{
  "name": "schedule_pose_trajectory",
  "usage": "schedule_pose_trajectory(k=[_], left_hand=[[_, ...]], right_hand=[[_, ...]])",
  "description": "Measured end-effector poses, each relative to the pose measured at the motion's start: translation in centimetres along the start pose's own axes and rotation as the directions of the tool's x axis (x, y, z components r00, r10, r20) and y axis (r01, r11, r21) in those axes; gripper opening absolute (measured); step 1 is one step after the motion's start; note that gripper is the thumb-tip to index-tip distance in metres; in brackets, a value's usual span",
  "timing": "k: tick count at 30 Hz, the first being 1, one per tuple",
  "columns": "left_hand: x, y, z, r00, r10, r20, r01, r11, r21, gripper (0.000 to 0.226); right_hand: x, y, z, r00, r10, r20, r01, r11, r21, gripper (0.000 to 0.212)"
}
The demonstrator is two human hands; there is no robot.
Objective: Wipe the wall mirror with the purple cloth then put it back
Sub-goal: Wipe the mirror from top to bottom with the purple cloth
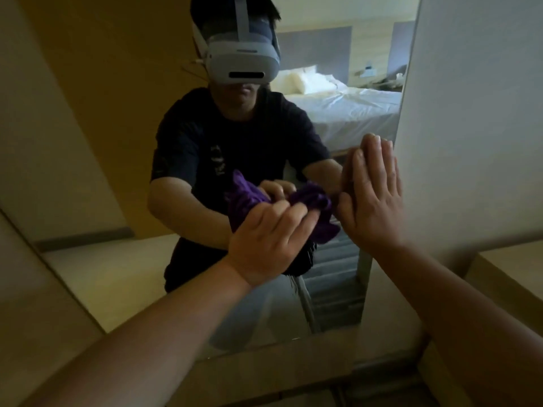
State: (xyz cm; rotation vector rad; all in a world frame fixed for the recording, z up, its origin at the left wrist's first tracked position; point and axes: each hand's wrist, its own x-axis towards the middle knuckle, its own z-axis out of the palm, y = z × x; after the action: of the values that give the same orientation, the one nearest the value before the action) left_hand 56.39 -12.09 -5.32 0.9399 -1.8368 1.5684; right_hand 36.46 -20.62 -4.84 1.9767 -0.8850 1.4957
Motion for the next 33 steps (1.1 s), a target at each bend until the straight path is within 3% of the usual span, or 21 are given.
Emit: schedule_pose_trajectory(k=[6, 10, 15, 18, 22, 28, 33], left_hand=[[-4.4, 3.2, 0.5, 0.997, 0.015, 0.077, -0.011, 0.998, -0.056, 0.037], [-6.8, 3.9, -0.7, 0.973, 0.068, 0.22, -0.041, 0.991, -0.128, 0.036], [-5.3, 3.5, -2.3, 0.951, 0.04, 0.308, 0.028, 0.977, -0.212, 0.034], [-0.7, 2.0, -2.3, 0.969, -0.118, 0.215, 0.165, 0.962, -0.219, 0.033], [10.0, -2.2, -1.4, 0.97, -0.242, -0.015, 0.237, 0.96, -0.149, 0.03], [20.2, -4.2, 0.4, 0.972, -0.205, -0.117, 0.204, 0.979, -0.018, 0.03], [13.0, 1.8, 2.3, 0.998, -0.033, -0.051, 0.031, 0.999, -0.028, 0.028]], right_hand=[[0.1, -0.5, -1.0, 0.996, 0.035, 0.087, -0.037, 0.999, 0.017, 0.058], [0.3, -0.1, -3.0, 0.984, 0.043, 0.174, -0.054, 0.997, 0.062, 0.054], [1.6, 3.8, -5.0, 0.894, 0.362, 0.265, -0.367, 0.93, -0.032, 0.06], [1.9, 6.2, -4.7, 0.844, 0.354, 0.403, -0.323, 0.935, -0.144, 0.063], [1.5, 6.8, -3.6, 0.832, 0.356, 0.425, -0.291, 0.933, -0.213, 0.066], [1.0, 7.2, -3.2, 0.865, 0.324, 0.383, -0.26, 0.942, -0.212, 0.063], [0.4, 7.9, -2.2, 0.903, 0.289, 0.318, -0.23, 0.95, -0.211, 0.064]])
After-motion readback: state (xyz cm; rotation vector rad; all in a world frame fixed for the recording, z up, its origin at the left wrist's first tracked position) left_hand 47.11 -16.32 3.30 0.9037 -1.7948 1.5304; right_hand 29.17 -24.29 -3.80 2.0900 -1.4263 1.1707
